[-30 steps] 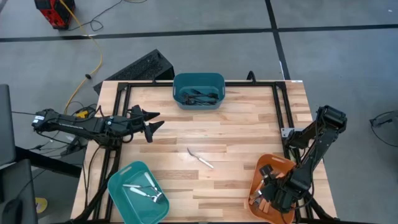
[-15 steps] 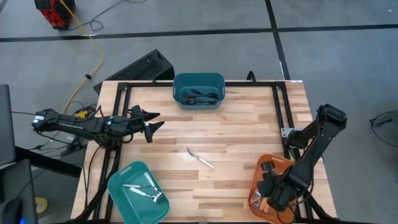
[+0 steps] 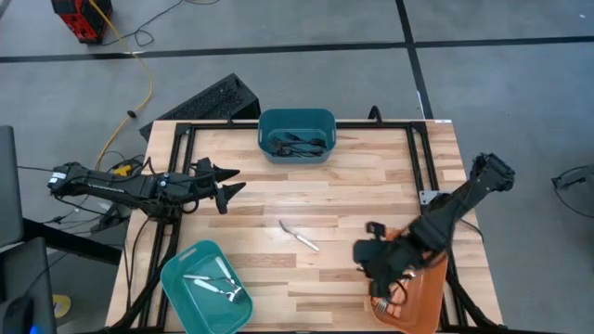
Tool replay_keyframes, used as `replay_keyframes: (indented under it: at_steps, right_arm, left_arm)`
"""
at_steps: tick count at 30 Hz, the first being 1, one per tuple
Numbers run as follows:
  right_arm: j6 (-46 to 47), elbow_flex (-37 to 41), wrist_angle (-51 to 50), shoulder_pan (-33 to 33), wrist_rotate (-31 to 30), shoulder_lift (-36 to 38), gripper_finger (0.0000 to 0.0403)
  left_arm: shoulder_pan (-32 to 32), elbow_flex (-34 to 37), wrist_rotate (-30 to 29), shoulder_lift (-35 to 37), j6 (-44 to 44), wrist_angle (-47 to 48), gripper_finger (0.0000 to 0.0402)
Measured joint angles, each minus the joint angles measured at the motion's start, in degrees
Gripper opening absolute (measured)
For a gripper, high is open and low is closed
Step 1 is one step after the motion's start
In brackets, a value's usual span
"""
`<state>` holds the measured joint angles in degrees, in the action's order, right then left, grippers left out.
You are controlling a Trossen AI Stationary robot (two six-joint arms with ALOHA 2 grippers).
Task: Sort silverware by color (type)
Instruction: Put the white fork into the green blue bin
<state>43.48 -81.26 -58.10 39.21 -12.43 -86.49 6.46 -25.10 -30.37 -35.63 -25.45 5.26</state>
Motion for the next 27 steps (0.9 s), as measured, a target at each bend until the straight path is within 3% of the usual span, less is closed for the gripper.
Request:
replay_keyframes:
  at_steps: [8, 16, 19, 27]
  right_arm:
    - [-18.2, 0.0, 11.9, -8.1, -0.9, 0.0, 0.0153]
    - [-23.9, 0.0, 13.7, -14.0, -7.4, -0.2, 0.0242]
    - [-24.8, 0.0, 15.4, -16.3, -8.5, -2.2, 0.0263]
    - [-35.5, 0.0, 21.7, -20.4, -8.7, -12.3, 0.0268]
  left_arm:
    - [0.0, 0.0, 0.0, 0.0, -0.3, 0.0, 0.0235]
    - [0.0, 0.0, 0.0, 0.0, -0.3, 0.2, 0.0235]
    - [0.0, 0.0, 0.0, 0.0, -0.3, 0.5, 0.0235]
    - [0.0, 0.0, 0.0, 0.0, -0.2, 1.0, 0.0235]
